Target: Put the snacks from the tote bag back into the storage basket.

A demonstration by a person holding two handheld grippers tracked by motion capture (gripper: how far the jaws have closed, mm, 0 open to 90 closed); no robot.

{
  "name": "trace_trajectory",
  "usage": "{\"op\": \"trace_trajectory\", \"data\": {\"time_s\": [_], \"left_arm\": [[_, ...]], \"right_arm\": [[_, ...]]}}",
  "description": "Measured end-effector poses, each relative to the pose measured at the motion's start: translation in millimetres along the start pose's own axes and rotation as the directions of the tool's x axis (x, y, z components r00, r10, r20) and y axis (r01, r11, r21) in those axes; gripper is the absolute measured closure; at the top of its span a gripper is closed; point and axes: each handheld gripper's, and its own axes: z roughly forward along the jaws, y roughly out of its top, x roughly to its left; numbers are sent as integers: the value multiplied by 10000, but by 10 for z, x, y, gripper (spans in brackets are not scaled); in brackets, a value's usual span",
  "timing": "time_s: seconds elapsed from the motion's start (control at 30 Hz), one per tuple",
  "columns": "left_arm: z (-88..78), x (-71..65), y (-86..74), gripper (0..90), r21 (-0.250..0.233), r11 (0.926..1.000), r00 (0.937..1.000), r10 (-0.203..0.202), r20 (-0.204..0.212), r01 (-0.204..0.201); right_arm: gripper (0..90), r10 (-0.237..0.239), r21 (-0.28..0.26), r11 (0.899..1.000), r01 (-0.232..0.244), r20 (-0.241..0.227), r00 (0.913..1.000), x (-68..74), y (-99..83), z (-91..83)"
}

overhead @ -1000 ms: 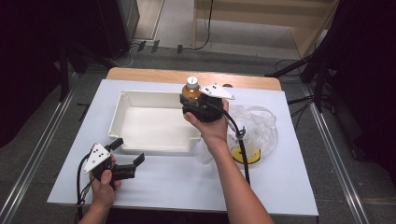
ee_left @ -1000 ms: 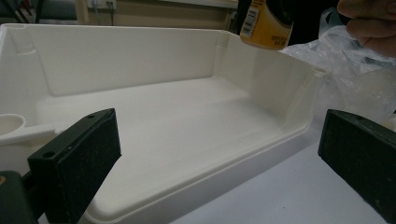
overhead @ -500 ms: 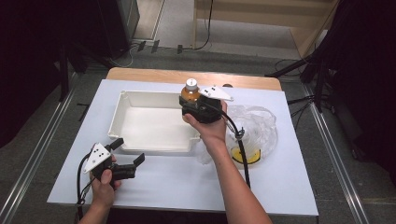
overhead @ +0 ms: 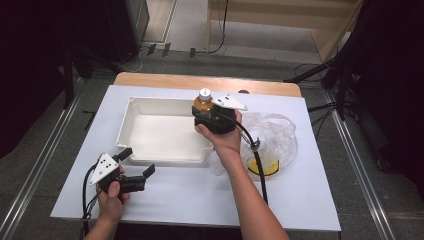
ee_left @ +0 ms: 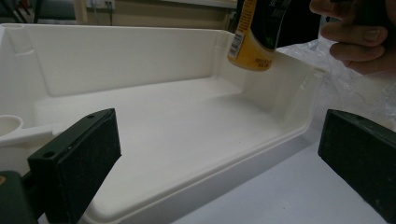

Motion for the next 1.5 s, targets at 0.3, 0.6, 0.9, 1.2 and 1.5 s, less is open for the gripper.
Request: {"op": "trace_trajectory", "data": {"time_s": [0.3,0.6,0.9,1.2,1.5], "left_arm": [[0,2,0,0,4,10000,10000,-4,-18,4],[0,3,0,0,0,10000,10000,27,-10,-27],[-1,3,0,0,1,10000,10000,7,-11,-7],[-1,3,-1,0,2,10000,10000,-1,-23,1],[0,2,-1,0,4,10000,10000,18,-21,-18]], "right_arm": [[304,-76,185,9998,75,31,10000,7,-110,67],[304,-83,345,9994,80,95,9999,-12,-177,102],[304,-67,604,9982,58,138,9999,-46,-271,150],[303,-170,894,9959,147,249,9995,-51,-345,209],[300,-274,1030,9944,255,173,9995,-56,-379,244]]}}
